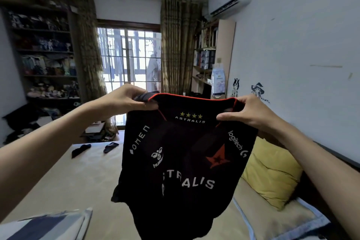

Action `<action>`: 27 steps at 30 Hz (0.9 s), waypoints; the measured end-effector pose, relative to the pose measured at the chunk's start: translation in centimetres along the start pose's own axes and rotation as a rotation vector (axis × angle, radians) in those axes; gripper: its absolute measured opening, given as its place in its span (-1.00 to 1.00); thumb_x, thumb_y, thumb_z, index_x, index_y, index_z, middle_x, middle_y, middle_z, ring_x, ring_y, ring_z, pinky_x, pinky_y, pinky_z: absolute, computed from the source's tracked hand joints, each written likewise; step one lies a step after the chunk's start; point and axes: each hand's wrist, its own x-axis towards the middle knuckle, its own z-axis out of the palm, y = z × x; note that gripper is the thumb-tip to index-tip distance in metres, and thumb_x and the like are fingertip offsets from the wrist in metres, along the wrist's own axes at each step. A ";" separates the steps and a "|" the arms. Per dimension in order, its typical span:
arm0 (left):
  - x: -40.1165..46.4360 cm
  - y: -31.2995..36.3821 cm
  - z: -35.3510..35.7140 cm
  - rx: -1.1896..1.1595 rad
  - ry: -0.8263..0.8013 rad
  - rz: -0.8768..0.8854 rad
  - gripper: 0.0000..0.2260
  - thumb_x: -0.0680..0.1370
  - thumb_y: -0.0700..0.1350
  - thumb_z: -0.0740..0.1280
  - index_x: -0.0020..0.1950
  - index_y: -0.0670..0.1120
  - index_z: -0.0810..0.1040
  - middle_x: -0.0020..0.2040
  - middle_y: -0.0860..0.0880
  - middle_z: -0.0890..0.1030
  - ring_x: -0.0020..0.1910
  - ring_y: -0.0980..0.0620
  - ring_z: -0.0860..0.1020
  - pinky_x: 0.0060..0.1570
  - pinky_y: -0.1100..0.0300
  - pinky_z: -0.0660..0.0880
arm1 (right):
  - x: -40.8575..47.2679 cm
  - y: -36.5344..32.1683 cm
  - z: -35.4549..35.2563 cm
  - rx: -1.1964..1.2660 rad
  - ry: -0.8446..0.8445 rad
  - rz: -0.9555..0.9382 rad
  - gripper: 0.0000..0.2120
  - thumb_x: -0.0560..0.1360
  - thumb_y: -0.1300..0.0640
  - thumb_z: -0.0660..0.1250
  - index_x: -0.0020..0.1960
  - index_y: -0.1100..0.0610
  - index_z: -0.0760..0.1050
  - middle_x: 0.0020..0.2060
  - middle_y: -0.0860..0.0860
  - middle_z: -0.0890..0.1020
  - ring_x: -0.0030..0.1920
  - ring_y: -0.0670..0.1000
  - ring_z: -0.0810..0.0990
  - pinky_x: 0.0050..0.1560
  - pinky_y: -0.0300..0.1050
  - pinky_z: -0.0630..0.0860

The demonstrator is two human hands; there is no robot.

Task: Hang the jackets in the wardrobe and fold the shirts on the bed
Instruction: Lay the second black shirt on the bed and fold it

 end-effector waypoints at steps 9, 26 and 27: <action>-0.3 1.7 -1.6 -0.066 -0.122 -0.098 -0.82 0.52 -0.13 0.45 0.09 -0.15 0.72 0.03 -0.21 0.72 0.03 -0.20 0.70 0.09 0.04 0.64 | -0.4 -0.8 -3.8 0.160 -0.046 0.105 -0.75 0.45 0.09 0.54 -0.01 0.27 0.72 -0.13 0.17 0.77 -0.12 0.12 0.77 -0.09 -0.11 0.69; 1.7 0.5 0.1 0.108 0.134 0.008 -0.77 0.62 0.02 0.30 0.07 -0.06 0.69 -0.02 -0.14 0.73 -0.08 -0.05 0.68 -0.07 0.11 0.58 | -0.6 0.4 -3.6 0.046 0.163 0.087 -0.70 0.41 -0.14 0.53 -0.07 0.09 0.73 -0.20 0.02 0.77 -0.18 -0.03 0.72 -0.08 -0.17 0.58; 1.3 0.1 0.6 0.084 0.089 -0.016 -0.83 0.62 -0.02 0.31 0.06 0.01 0.69 -0.03 -0.07 0.73 -0.08 0.01 0.68 -0.09 0.21 0.60 | -1.0 0.9 -3.0 0.040 0.134 0.108 -0.74 0.45 -0.11 0.51 -0.10 0.09 0.73 -0.24 0.00 0.76 -0.21 -0.05 0.71 -0.13 -0.21 0.56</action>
